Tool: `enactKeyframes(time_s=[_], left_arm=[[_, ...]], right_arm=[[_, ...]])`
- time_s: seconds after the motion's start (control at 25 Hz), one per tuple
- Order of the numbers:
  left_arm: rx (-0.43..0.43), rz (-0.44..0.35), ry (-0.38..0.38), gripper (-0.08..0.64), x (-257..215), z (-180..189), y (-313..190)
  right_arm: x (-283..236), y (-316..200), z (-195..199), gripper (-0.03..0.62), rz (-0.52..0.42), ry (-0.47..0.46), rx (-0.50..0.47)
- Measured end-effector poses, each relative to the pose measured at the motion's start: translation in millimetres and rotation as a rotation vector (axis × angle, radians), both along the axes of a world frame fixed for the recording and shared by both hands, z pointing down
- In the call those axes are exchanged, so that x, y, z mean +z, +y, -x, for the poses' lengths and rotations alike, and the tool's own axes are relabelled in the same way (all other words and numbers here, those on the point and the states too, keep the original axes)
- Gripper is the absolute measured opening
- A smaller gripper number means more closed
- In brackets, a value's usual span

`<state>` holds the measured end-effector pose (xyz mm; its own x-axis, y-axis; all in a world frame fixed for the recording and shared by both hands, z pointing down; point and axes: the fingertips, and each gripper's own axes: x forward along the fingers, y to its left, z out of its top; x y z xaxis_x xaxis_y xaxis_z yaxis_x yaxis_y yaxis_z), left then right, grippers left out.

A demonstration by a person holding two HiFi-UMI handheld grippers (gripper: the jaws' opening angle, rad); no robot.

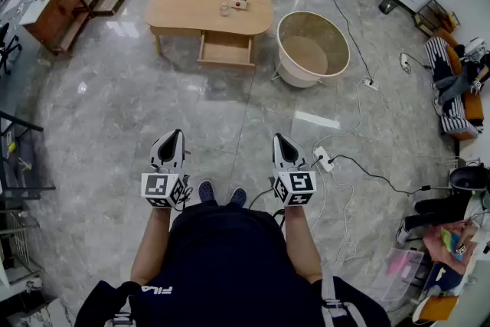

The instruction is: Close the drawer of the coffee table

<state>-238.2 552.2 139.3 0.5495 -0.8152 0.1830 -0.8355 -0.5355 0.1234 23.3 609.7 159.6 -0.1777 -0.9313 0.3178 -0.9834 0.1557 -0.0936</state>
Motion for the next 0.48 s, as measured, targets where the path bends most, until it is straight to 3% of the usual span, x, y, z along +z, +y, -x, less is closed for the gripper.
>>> enactKeyframes(time_s=[0.48], left_arm=[[0.019,0.006,-0.008,0.025,1,8,2]], right_arm=[[-7,2,17,0.026,-0.037,-0.011,-0.021]])
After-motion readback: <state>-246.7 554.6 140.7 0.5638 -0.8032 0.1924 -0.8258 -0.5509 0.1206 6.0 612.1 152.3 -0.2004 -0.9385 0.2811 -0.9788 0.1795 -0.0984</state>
